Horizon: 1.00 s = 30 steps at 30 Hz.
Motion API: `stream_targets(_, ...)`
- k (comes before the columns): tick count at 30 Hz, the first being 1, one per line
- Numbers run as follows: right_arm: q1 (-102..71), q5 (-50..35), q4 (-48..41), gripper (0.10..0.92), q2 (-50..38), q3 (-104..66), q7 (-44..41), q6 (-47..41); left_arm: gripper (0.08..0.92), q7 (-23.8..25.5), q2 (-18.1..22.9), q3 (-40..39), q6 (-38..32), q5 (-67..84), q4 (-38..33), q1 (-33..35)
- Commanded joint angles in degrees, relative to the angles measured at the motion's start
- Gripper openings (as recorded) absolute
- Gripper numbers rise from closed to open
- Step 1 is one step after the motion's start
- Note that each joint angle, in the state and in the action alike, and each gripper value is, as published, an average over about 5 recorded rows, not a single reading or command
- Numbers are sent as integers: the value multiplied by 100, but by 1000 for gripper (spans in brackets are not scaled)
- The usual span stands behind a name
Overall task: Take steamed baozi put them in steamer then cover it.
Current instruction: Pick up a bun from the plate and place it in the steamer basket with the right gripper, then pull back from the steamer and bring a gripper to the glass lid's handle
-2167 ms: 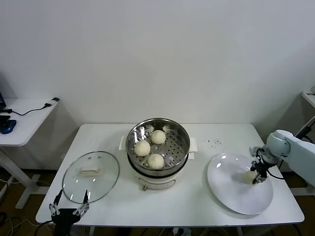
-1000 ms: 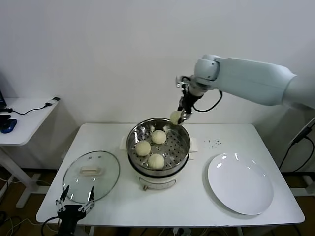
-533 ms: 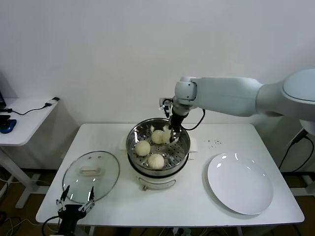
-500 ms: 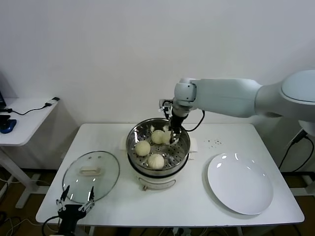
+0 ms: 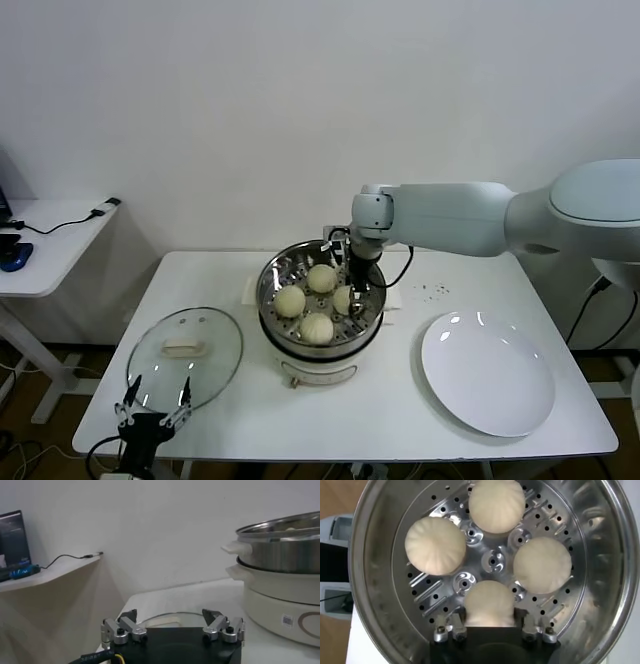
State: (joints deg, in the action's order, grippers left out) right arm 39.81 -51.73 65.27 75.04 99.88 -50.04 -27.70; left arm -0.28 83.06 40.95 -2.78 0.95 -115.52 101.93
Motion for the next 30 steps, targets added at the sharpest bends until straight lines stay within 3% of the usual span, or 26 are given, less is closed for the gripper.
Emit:
stream_targets(1, -13, 8, 43, 747, -45, -67, 2, -23, 823, 1, 9, -4, 8, 1, 3, -14)
stream_targets(6, 182, -1, 122, 818, -258, -263, -52, 30, 823, 2, 14, -3, 10, -10, -16, -27)
stream_targets(12, 483, 7, 262, 823, -814, -612, -108, 177, 823, 4, 34, -4, 44, -23, -49, -103)
stream_targets(16, 569, -163, 380, 823, -1349, -948, 108, 720, 823, 3, 23, 24, 59, -28, -47, -144)
stream_targets(22, 365, -940, 1106, 823, -2373, -1183, 1605, 1965, 823, 6, 30, 94, 22, -101, 1, -155)
stream_targets(30, -1587, -952, 1777, 823, -3807, -3049, 3335, 3323, 823, 27, 121, 177, 74, -82, -91, -144)
